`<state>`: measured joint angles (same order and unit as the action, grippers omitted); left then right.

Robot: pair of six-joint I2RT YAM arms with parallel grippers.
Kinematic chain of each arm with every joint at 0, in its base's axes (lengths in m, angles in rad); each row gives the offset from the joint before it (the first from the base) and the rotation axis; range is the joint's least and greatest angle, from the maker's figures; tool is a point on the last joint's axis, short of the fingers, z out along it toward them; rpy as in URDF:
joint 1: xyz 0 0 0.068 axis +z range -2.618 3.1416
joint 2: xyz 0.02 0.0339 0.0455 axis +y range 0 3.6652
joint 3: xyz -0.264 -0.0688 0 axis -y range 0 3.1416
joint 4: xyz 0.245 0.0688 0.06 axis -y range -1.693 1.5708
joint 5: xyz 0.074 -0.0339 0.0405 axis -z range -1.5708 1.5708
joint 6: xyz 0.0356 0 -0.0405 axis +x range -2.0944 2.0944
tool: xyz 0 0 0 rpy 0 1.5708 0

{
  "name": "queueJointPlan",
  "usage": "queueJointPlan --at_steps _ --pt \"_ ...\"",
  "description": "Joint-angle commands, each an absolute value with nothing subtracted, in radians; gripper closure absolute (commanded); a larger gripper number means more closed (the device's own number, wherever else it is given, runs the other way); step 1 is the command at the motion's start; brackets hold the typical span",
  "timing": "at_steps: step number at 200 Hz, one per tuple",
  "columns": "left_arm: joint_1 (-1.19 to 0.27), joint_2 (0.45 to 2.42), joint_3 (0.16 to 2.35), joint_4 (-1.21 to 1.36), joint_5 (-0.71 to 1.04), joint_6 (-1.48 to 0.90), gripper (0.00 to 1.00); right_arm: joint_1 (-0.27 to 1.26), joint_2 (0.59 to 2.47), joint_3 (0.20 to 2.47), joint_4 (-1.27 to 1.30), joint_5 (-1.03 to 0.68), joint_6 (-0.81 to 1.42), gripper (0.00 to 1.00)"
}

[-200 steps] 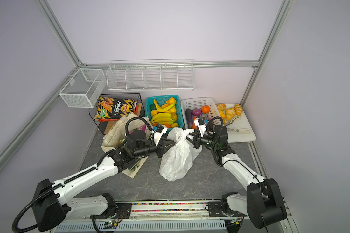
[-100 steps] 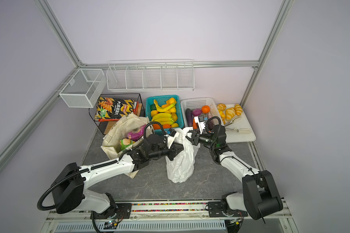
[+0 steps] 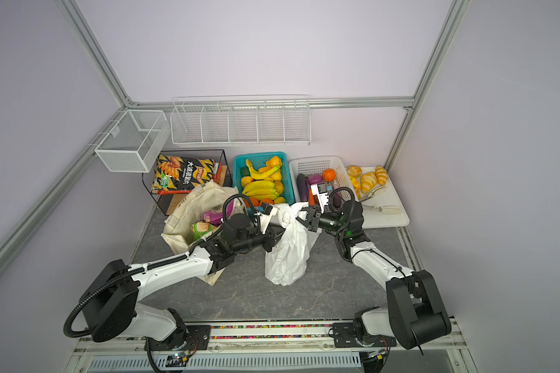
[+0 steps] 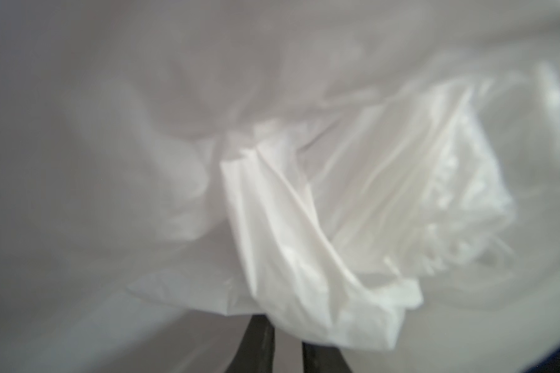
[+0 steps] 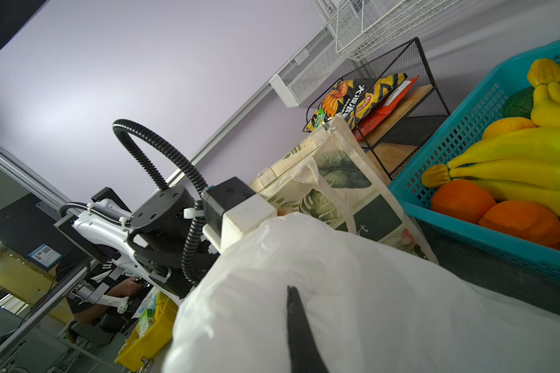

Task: Place the mixed food into the grocery bags and tie them

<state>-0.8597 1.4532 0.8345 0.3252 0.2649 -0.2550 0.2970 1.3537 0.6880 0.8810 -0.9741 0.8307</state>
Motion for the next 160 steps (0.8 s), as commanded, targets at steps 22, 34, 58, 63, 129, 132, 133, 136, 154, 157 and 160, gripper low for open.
queueJointPlan --at_steps 22,34,58,63,129,132,133,136,154,157,160 --pt "-0.859 1.467 0.848 0.36 0.292 -0.276 0.83 0.298 1.407 0.68 1.065 -1.017 0.957 0.94" --pt "-0.859 1.458 0.84 0.358 0.282 -0.277 0.83 0.297 1.43 0.678 1.133 -1.02 0.998 0.94" --pt "-0.857 1.423 0.824 0.329 0.254 -0.276 0.82 0.295 1.497 0.681 1.31 -1.015 1.115 0.93" --pt "-0.857 1.412 0.821 0.318 0.25 -0.273 0.82 0.293 1.513 0.681 1.346 -1.012 1.139 0.93" --pt "-0.841 1.214 0.806 0.127 0.122 -0.209 0.76 0.293 1.509 0.707 1.097 -0.992 0.956 0.93" --pt "-0.84 1.203 0.808 0.118 0.112 -0.208 0.76 0.293 1.499 0.708 1.064 -0.991 0.935 0.93" --pt "-0.84 1.2 0.809 0.115 0.108 -0.208 0.76 0.293 1.496 0.71 1.056 -0.99 0.928 0.93" --pt "-0.84 1.188 0.811 0.108 0.099 -0.204 0.76 0.295 1.488 0.711 1.026 -0.99 0.907 0.93" --pt "-0.835 1.14 0.83 0.087 0.098 -0.176 0.75 0.299 1.452 0.724 0.904 -0.99 0.827 0.93" --pt "-0.833 1.137 0.838 0.083 0.104 -0.173 0.75 0.3 1.449 0.725 0.896 -0.989 0.821 0.93" --pt "-0.832 1.134 0.845 0.078 0.11 -0.171 0.75 0.3 1.448 0.727 0.891 -0.989 0.817 0.93"
